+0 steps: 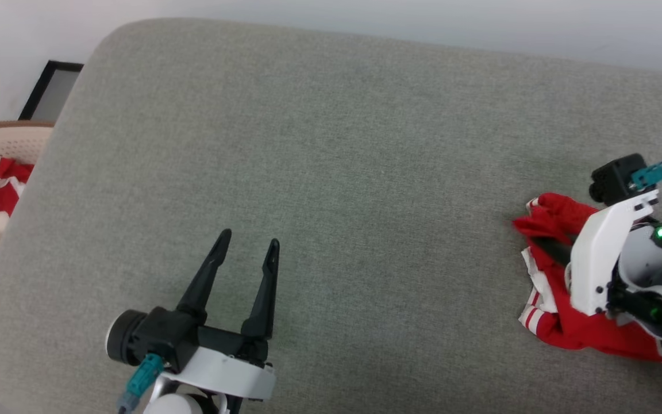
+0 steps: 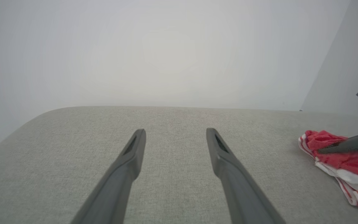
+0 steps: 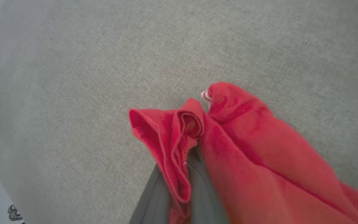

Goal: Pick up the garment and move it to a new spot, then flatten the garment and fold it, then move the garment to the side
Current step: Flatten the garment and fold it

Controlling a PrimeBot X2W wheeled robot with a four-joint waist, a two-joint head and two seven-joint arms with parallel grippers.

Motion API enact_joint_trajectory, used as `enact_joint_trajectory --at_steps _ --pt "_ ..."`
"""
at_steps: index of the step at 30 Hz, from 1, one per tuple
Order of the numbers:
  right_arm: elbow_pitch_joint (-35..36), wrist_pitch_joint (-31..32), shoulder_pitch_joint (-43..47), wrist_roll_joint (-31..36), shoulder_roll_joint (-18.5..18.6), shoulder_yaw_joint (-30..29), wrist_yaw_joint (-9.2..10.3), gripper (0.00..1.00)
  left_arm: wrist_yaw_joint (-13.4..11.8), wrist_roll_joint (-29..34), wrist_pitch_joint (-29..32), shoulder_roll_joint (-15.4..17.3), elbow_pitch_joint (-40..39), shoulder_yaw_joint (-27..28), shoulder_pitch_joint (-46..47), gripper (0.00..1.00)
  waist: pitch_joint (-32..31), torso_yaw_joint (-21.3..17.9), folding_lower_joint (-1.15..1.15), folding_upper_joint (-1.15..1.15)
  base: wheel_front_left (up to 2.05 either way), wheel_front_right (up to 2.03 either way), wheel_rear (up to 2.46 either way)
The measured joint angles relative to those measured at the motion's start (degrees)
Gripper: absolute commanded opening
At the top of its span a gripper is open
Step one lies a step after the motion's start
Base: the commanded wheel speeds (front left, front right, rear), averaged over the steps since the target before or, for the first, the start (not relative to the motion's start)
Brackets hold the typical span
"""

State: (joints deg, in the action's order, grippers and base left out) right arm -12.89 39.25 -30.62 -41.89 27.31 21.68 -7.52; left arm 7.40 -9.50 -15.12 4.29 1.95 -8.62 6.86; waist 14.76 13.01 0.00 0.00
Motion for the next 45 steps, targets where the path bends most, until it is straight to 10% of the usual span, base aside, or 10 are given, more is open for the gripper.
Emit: enact_joint_trajectory --at_steps 9,11,12,26,39,45 --pt "-4.4 -3.3 -1.1 0.1 -1.7 4.5 0.00 0.00 0.0 -0.3 0.0 -0.1 0.6 1.4 0.0 1.00 -0.8 -0.8 0.00 0.00 0.00 0.00 0.00" --pt "-4.7 -4.9 -1.6 -0.4 -2.2 5.2 0.00 0.46 0.0 -0.3 0.0 0.1 0.7 1.6 -0.2 1.00 -1.3 -1.2 -0.01 0.00 0.00 0.00 0.00" --pt "-4.8 -5.6 -1.8 -0.8 -2.4 5.3 0.00 0.98 0.0 -0.3 0.0 0.3 0.7 1.8 -0.3 1.00 -1.5 -1.4 0.00 0.00 0.00 0.00 0.00" --pt "-3.9 -20.0 2.2 -11.7 3.0 3.1 0.00 1.00 0.0 -3.7 0.0 1.6 4.3 4.8 -3.7 1.00 -6.5 -6.3 0.00 0.00 0.00 0.00 0.00" --pt "-13.1 -50.4 4.4 -9.4 3.2 7.2 0.00 1.00 0.0 -5.6 0.0 2.8 8.5 7.8 -5.3 1.00 -10.3 -12.9 0.00 0.00 0.00 0.00 0.00" --pt "-12.6 -54.1 8.9 -2.7 1.4 3.5 0.00 1.00 0.0 -4.4 0.0 2.4 6.1 10.7 -9.0 1.00 -13.4 -14.3 0.00 0.00 0.00 0.00 0.00"
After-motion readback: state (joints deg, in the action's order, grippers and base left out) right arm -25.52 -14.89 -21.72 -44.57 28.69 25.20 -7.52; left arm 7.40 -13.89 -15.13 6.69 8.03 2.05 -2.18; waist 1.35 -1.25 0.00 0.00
